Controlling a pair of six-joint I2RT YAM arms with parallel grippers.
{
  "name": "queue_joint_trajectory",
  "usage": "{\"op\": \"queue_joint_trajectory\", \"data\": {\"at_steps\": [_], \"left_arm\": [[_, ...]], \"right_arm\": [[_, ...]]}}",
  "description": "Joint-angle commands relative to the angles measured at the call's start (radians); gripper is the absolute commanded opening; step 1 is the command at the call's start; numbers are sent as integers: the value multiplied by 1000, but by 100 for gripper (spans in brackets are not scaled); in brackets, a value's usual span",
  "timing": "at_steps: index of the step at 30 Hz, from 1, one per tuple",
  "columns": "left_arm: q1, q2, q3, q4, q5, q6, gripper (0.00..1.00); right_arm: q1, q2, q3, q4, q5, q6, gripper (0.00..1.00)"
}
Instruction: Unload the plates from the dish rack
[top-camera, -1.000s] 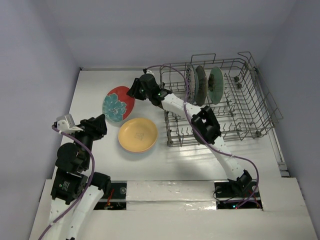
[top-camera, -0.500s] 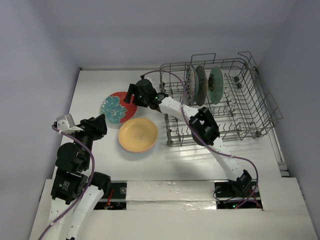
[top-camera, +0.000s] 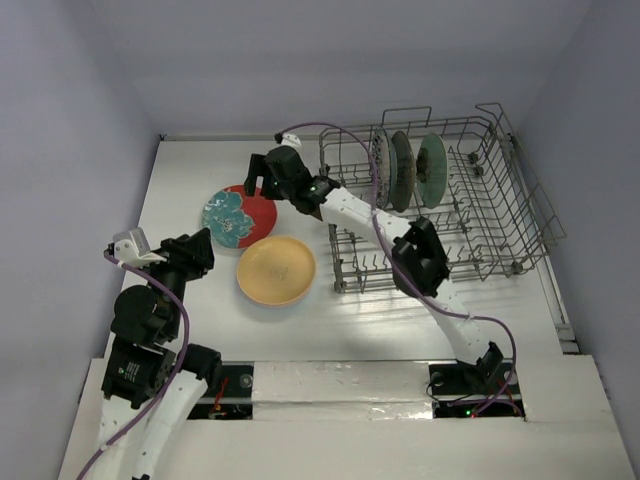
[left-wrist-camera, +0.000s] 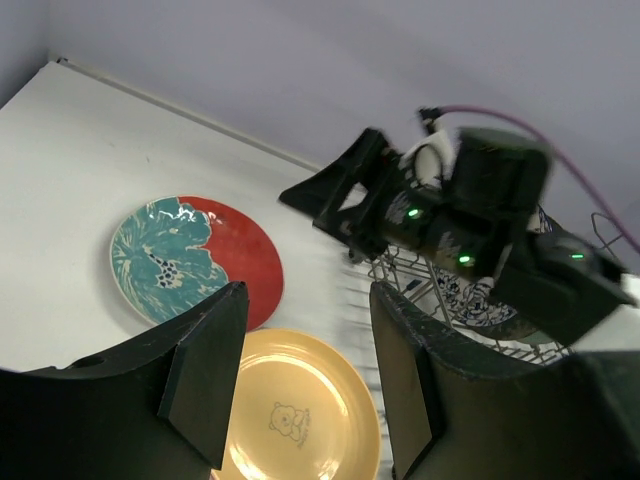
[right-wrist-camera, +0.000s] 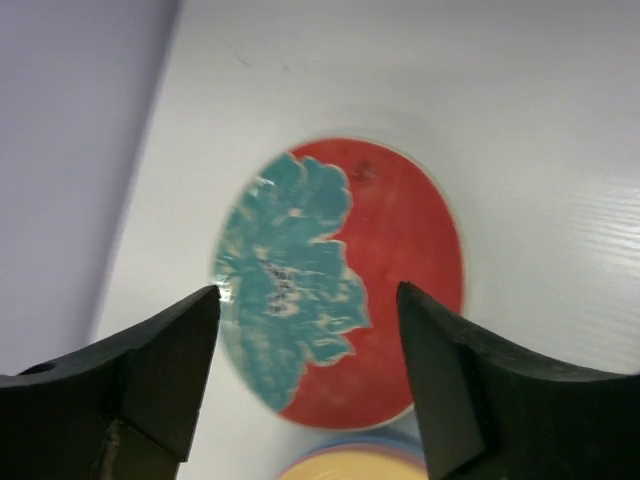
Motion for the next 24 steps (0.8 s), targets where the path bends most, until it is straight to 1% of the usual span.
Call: {"op": "queue_joint_trajectory", "data": {"at_steps": [1,3,4,5,6,7,8,9,10,11,12,13,14,15,16,17,19,24], "left_arm": [[5,10,6,29,10,6,49],[5,11,6,31,11,6,49],[5,13,6,31,13,7,49],[5,13,6,31,13,9,49],[5,13,5,29,15,9,49],[5,13,5,29,16,10,49],[5,11,5,29,19,9,49],[5,8,5,29,21,10,49],[5,5,5,29,21,9,49],[5,2,3,29,22,9,49],[5,-1,3,31,25,9,49],[5,-3,3,31,25,7,49],[5,-3,3,34,28,9,49],[5,-1,3,35,33,9,49],[5,-3,3,37,34,9,49],[5,-4,3,35,38,10,49],[5,-3,3,35,36,9,49],[5,-7,3,31,31,10,48]], "right_arm": [[28,-164,-43,101,53,-77,73],[40,-278,-115,157,82,-137,45],[40,-322,-196,197,94,-157,14],[40,-371,-244,212,121,-206,5],[40,-469,-293,224,192,-237,1],[28,-515,-380,220,221,-283,0],[-3,-557,-423,208,246,-300,0],[-23,-636,-465,193,287,-314,0],[-43,-675,-544,151,307,-326,0],[-61,-710,-581,124,332,-344,0],[-87,-744,-620,105,406,-357,0],[-96,-810,-655,72,442,-372,7],[-107,-835,-705,48,473,-399,20],[-116,-853,-720,25,523,-410,35],[-133,-875,-729,-20,546,-417,59],[-133,-881,-733,-39,565,-427,65],[-168,-887,-738,-79,579,-438,68],[-235,-837,-707,-125,541,-453,60]]}}
